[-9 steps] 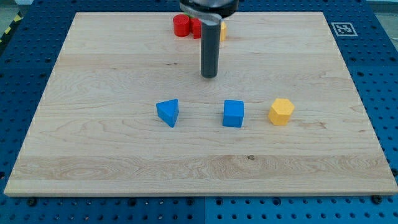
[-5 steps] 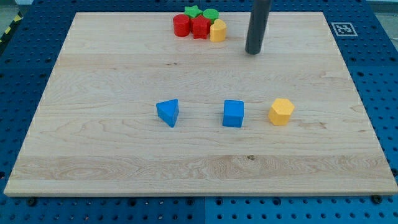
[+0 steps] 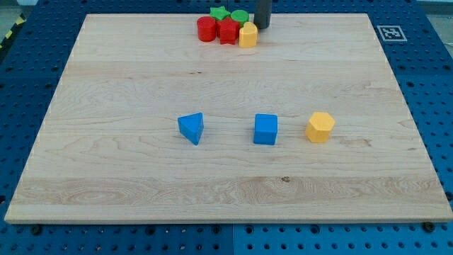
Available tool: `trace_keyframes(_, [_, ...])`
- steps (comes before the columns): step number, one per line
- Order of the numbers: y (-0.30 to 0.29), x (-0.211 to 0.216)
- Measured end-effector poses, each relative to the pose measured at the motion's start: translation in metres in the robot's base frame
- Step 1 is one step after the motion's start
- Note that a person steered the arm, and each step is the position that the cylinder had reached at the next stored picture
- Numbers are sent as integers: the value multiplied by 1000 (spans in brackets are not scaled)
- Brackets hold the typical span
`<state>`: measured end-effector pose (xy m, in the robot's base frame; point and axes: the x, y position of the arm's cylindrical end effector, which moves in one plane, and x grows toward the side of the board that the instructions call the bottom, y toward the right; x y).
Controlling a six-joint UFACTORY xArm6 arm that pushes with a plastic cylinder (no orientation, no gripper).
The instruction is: Slide the yellow heart towards the center
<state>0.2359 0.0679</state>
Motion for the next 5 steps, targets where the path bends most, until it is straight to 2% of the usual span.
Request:
trace_keyframes(3, [-48, 39])
trace_keyframes(5, [-109, 58])
